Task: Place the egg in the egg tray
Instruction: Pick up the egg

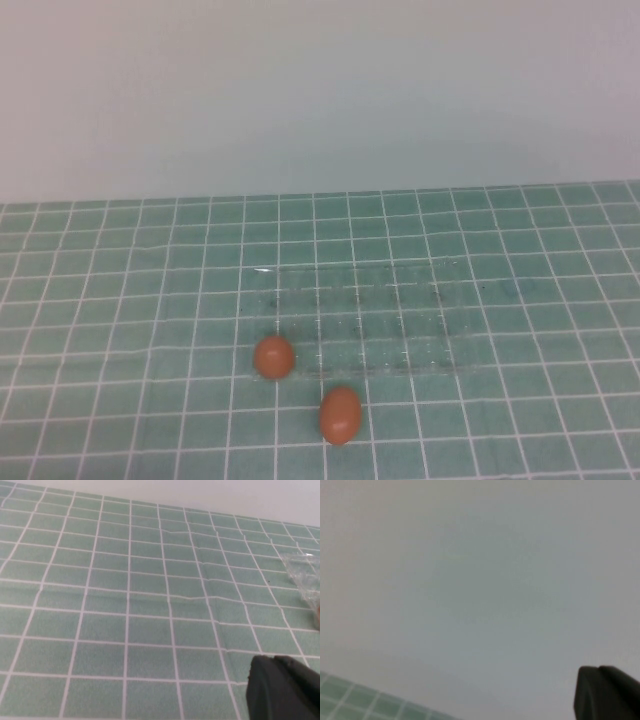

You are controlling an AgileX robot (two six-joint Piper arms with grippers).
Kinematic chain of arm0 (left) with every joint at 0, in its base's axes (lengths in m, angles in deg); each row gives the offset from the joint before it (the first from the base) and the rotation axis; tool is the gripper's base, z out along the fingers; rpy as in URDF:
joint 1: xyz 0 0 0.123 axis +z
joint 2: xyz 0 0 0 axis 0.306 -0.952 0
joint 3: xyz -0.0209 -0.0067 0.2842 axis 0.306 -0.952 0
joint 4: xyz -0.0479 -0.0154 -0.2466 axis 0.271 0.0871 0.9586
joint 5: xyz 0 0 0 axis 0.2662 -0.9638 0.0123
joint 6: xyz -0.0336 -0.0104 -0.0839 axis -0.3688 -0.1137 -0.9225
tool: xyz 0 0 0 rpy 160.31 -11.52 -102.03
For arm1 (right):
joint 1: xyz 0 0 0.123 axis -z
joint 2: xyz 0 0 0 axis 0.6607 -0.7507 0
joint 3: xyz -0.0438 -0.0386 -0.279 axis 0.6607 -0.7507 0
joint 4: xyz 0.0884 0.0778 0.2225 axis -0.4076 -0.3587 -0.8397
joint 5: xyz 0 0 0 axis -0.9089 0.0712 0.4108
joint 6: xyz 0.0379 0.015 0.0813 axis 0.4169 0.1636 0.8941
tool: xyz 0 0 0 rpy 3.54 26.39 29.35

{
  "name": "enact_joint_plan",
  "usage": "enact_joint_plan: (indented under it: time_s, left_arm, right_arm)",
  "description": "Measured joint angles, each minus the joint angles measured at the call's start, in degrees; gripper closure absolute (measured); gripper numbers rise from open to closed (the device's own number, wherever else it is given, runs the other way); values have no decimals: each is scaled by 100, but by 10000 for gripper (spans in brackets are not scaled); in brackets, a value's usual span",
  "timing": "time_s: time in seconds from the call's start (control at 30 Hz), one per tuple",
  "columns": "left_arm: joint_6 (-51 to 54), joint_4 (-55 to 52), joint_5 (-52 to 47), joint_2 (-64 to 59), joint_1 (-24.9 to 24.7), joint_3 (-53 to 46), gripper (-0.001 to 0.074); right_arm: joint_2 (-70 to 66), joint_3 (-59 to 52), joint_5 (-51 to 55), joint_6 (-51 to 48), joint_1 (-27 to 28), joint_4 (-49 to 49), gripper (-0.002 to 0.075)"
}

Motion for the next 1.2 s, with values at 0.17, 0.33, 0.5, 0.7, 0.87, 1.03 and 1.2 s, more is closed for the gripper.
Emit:
enact_joint_plan:
  time_s: [0.17, 0.33, 0.5, 0.7, 0.87, 1.03, 1.2]
  left_arm:
    - [0, 0, 0, 0, 0, 0, 736]
    - [0, 0, 0, 0, 0, 0, 736]
    - [0, 0, 0, 0, 0, 0, 736]
    - [0, 0, 0, 0, 0, 0, 736]
    - [0, 0, 0, 0, 0, 0, 736]
    - [0, 0, 0, 0, 0, 0, 736]
    - [0, 0, 0, 0, 0, 0, 736]
  right_arm:
    - [-85, -388, -580, 172, -762, -9, 727]
    - [-246, -403, -845, 547, -1131, -9, 727]
    - [-699, -437, -847, -432, -1272, -983, 727]
    - [-1788, -370, 367, -3306, -2235, -4627, 727]
    - [-2595, 364, 2351, -6363, -3465, -7230, 727]
    - [-3046, 1383, 3301, -7331, -4324, -8579, 727]
    - [-3336, 2178, 3800, -7046, -4615, -9546, 727]
